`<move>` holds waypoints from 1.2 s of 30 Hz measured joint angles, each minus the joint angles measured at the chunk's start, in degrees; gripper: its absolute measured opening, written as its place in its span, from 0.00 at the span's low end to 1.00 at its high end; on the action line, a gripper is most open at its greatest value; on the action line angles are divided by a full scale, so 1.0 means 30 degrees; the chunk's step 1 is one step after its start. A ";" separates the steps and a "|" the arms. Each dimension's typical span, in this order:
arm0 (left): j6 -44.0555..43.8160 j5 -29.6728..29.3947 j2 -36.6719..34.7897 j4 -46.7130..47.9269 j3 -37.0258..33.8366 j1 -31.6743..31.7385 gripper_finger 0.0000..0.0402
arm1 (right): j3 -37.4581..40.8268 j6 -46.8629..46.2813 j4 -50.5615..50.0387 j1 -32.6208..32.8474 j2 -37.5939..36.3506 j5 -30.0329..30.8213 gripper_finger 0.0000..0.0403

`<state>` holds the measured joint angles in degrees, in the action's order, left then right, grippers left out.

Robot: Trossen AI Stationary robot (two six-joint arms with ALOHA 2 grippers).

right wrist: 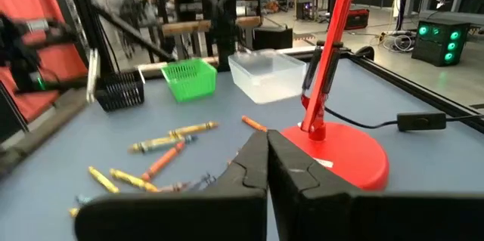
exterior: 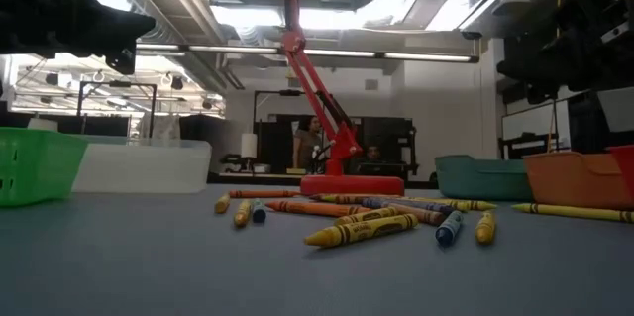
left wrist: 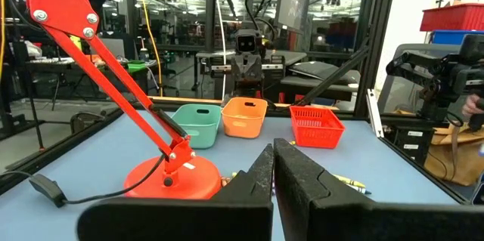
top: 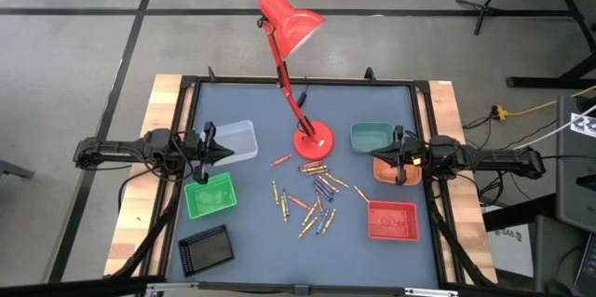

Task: Sort crayons
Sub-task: Put the yellow crayon into the blue bin

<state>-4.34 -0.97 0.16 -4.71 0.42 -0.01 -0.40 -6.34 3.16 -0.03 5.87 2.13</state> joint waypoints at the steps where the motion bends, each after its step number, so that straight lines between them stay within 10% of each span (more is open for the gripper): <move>1: 0.0000 -0.0001 0.0000 0.0000 0.0001 -0.0006 0.00 | 0.0000 -0.0540 0.0248 0.0000 -0.0007 -0.0004 0.00; 21: -0.0044 0.0108 0.0000 -0.2044 0.0000 -0.0004 0.00 | 0.0000 -1.7076 0.3777 0.0007 -0.0007 0.1804 0.00; 36: -0.0015 0.0064 0.0000 -0.2127 -0.0006 -0.0006 0.00 | -0.1314 -1.4628 0.8060 0.0007 0.0277 0.3599 0.00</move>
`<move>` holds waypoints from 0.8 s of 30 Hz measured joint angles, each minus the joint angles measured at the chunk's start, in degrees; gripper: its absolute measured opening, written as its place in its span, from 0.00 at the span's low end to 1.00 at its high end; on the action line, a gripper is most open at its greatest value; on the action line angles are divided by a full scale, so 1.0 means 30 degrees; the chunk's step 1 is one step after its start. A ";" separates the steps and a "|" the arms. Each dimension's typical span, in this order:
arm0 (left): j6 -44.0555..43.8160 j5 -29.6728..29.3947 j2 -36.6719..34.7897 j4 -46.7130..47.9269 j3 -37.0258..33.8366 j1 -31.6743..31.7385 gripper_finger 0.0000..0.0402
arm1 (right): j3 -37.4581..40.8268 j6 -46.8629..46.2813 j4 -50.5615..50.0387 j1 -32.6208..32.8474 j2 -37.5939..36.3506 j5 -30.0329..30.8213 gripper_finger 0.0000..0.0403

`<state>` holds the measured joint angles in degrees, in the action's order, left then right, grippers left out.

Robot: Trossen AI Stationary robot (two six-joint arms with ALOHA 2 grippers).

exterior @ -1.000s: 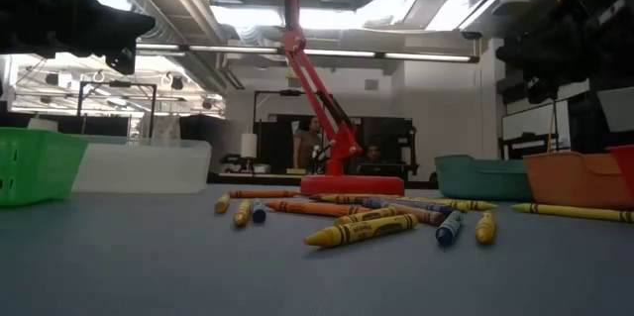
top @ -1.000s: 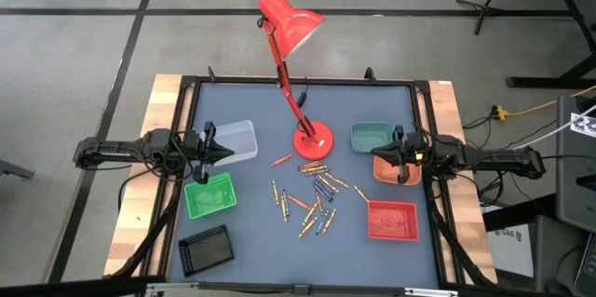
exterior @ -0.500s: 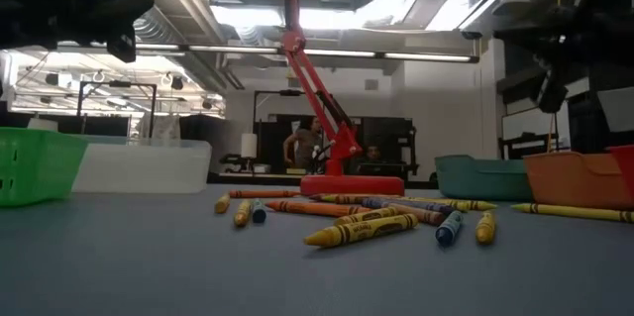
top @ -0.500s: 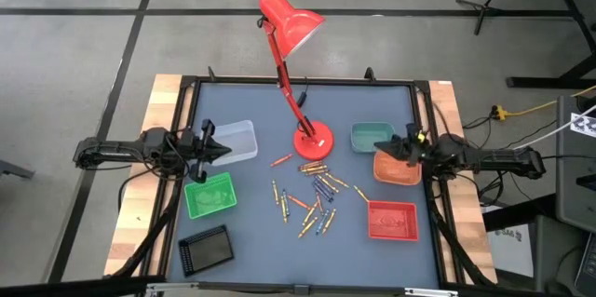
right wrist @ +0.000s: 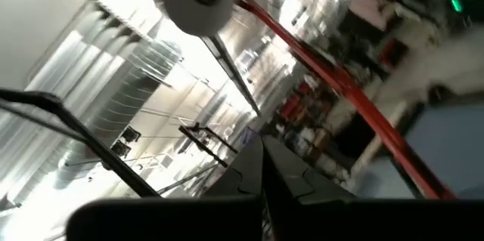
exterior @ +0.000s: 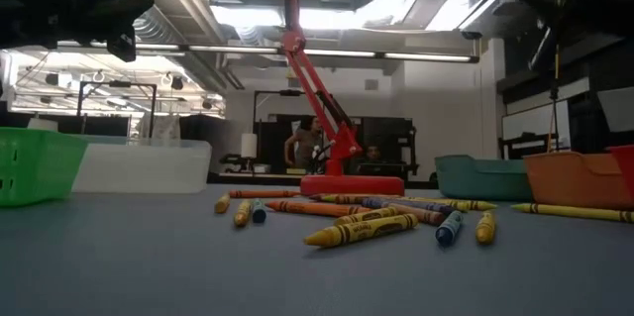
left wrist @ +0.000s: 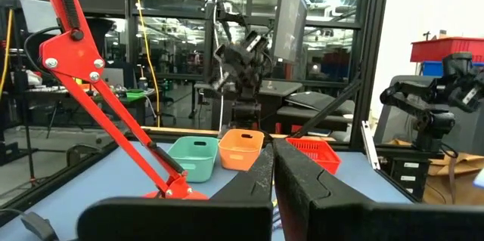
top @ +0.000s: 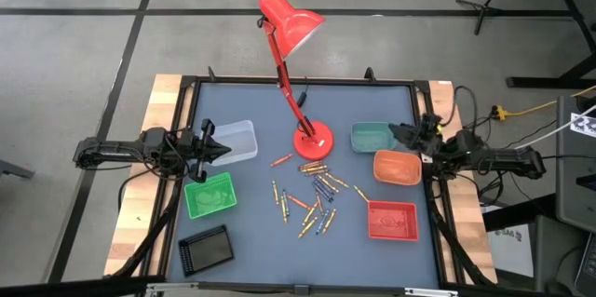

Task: Sort crayons
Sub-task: Put the yellow crayon into the blue bin

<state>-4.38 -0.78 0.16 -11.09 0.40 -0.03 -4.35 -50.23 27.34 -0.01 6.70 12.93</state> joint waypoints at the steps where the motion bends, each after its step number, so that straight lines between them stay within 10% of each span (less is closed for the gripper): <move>1: 0.0000 0.0000 -0.0006 0.0001 0.0007 0.0006 0.00 | -0.0441 0.0629 0.0079 0.0000 0.0392 0.0000 0.00; 12: 0.0006 -0.0022 0.0000 0.0000 0.0006 0.0000 0.00 | -0.7268 0.4345 -0.1704 0.0000 0.9041 -0.1305 0.11; 24: 0.0007 -0.0066 -0.0003 0.0000 0.0000 0.0003 0.00 | -1.5983 0.9312 -1.2306 0.0015 1.7618 -0.5097 0.42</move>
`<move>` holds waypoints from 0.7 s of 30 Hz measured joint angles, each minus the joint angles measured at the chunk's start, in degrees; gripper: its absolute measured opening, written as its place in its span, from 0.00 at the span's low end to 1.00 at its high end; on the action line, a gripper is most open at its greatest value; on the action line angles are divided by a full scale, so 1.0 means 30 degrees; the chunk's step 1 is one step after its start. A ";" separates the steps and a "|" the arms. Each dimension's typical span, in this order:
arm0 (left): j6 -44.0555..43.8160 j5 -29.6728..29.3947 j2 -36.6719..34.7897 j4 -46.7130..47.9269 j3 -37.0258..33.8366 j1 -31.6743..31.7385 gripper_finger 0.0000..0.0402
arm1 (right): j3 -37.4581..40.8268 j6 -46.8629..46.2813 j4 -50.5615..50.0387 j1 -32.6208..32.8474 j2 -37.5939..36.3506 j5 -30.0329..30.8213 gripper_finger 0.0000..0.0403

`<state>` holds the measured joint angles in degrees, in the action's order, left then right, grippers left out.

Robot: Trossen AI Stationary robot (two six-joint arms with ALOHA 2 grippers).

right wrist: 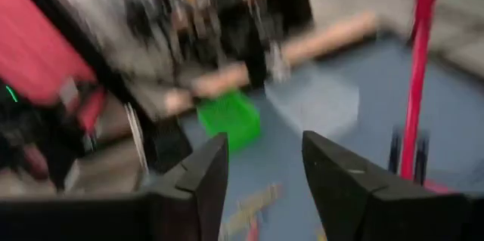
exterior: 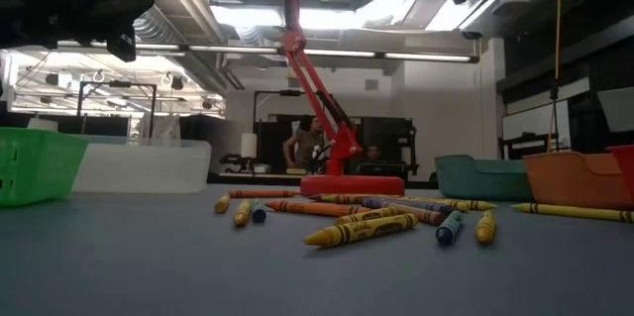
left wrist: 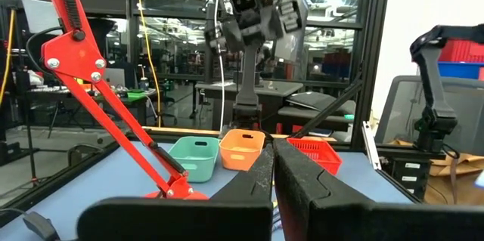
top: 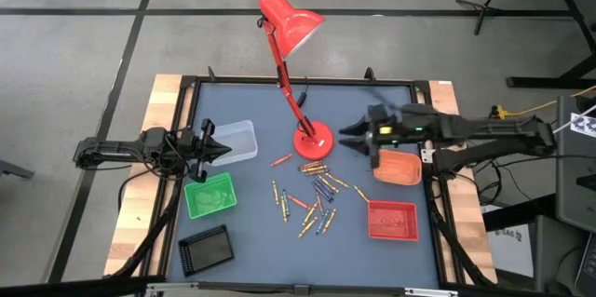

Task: Sort crayons
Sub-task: Put the yellow crayon into the blue bin

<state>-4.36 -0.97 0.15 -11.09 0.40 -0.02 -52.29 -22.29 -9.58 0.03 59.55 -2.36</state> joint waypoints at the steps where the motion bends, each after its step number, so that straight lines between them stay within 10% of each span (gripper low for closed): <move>1: 0.0000 0.0000 0.0003 0.0000 0.0002 0.0002 0.00 | -0.0583 0.0011 -0.0951 0.0000 0.0722 -0.0200 0.42; 12: 0.0000 -0.0015 -0.0004 0.0007 0.0004 0.0001 0.00 | -0.3001 -0.0500 -0.6937 0.0015 0.6360 -0.4638 0.37; 21: 0.0000 -0.0015 -0.0004 0.0022 0.0007 0.0004 0.00 | -0.3008 -0.0485 -0.8623 0.0144 0.9041 -0.3349 0.37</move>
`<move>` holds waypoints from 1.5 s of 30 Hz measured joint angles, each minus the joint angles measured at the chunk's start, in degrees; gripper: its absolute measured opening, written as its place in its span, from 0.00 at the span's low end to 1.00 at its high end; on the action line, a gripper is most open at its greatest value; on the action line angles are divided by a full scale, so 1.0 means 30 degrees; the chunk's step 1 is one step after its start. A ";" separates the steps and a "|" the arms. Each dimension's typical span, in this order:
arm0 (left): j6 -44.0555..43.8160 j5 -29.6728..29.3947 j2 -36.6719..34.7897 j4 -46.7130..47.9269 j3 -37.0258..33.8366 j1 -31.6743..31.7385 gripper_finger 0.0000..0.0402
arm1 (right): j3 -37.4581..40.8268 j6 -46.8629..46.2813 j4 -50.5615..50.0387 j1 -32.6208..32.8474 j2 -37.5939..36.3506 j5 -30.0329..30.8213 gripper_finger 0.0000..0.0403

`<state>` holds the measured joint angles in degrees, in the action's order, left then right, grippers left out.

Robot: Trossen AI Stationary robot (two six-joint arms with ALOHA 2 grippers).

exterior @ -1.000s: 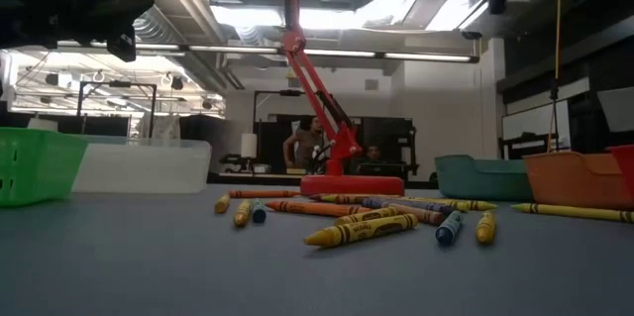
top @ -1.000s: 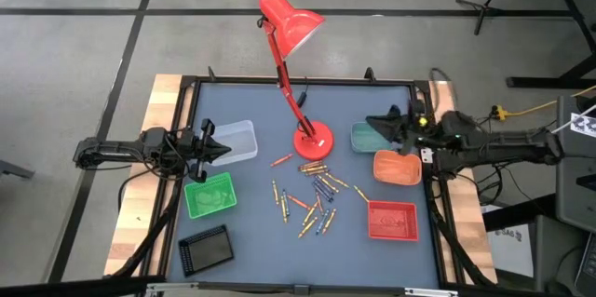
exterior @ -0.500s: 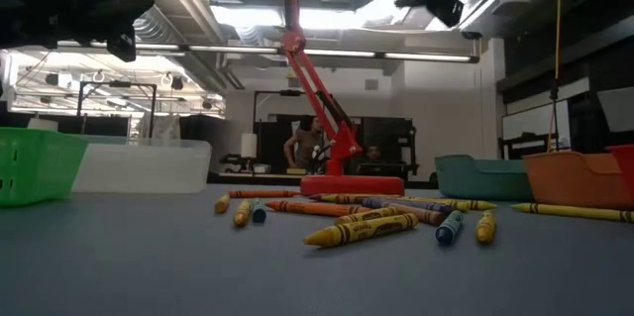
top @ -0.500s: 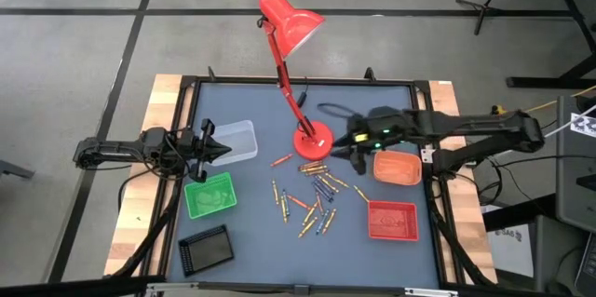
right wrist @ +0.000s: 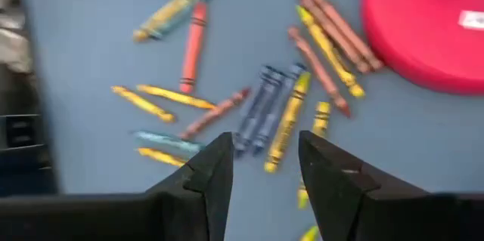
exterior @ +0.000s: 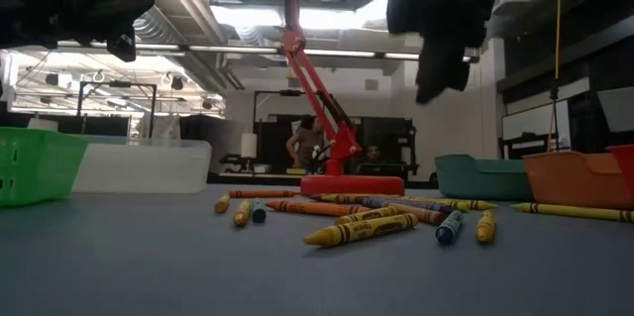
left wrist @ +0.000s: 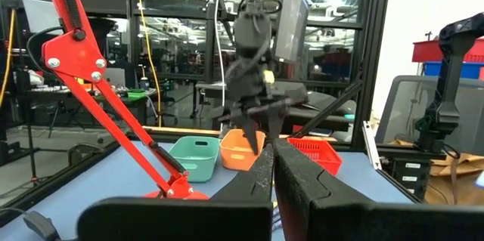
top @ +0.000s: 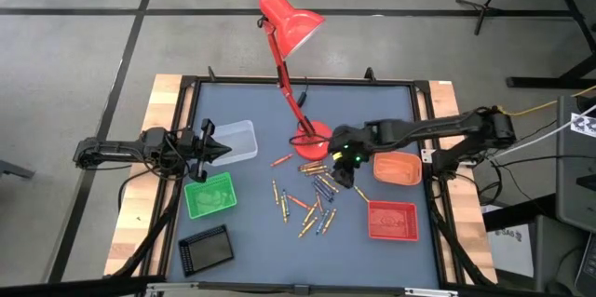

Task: Sort crayons
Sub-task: Put the yellow crayon into the blue bin

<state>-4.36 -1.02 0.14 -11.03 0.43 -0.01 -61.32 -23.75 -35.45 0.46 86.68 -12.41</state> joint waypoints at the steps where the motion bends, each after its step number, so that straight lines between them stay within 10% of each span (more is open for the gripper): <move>1: 0.0000 0.0003 0.0004 0.0000 -0.0004 -0.0007 0.00 | 0.0000 -0.0007 -0.0080 0.0099 0.0264 0.0442 0.37; 35: 0.0000 0.0007 0.0007 0.0000 -0.0004 -0.0003 0.00 | -0.0087 0.0015 -0.0659 0.2232 0.6097 0.5243 0.37; 45: 0.0000 0.0004 0.0004 0.0000 -0.0003 -0.0006 0.00 | -0.0066 0.0022 -0.0579 0.2246 0.6141 0.5422 0.19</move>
<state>-4.36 -1.00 0.15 -11.03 0.42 -0.03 -61.52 -23.68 -37.19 7.20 105.10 3.86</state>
